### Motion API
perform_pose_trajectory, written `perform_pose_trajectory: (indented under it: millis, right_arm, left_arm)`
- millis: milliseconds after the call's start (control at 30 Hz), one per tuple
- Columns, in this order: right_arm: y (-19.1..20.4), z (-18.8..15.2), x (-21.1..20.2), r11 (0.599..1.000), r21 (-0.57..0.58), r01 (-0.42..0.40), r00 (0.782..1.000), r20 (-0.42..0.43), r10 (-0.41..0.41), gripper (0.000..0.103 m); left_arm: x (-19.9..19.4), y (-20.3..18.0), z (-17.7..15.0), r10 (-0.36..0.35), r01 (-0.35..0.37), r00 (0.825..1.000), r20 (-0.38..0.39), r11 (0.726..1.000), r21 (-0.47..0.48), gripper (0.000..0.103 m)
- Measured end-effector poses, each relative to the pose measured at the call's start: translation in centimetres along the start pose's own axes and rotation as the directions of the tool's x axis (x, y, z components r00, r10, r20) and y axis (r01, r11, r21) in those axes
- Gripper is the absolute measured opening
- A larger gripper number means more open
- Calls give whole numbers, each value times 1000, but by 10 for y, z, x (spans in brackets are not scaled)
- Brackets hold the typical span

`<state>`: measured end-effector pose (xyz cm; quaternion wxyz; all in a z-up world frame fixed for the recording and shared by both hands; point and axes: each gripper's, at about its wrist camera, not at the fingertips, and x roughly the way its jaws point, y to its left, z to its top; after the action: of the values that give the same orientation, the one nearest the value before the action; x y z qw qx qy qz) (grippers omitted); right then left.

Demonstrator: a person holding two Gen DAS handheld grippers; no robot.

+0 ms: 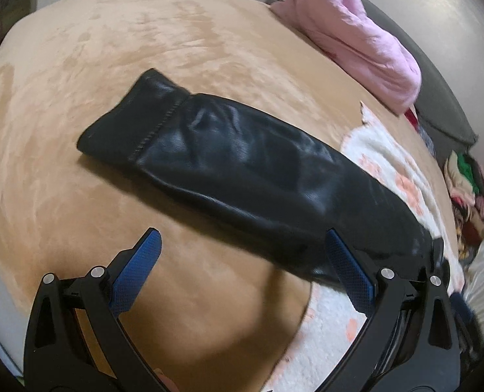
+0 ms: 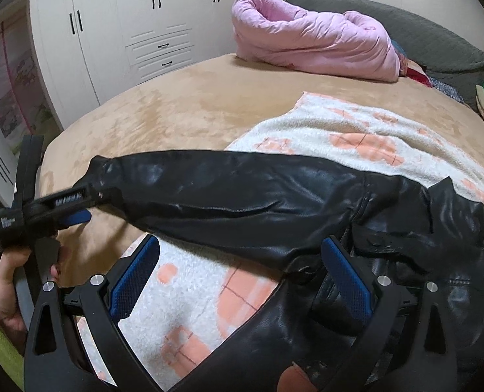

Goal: Fold large clothes
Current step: 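Grasp the other sleeve cuff with the left tool and lift it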

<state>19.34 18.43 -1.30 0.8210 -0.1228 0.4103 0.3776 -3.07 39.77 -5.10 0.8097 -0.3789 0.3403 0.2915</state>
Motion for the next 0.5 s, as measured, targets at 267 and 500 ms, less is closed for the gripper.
perform_pose_trajectory:
  millis: [267,500]
  right_arm:
    - [-9,-14,5,999,46,-14,1000,-26,15,99]
    - [-35,-25,-10,994,111,8,1000,-9,-7,99]
  left_arm:
    - [11,15,17,41,-36,998,55,996,-85,57]
    - [-3,13,24,-13,24,992,126,996,-82,5]
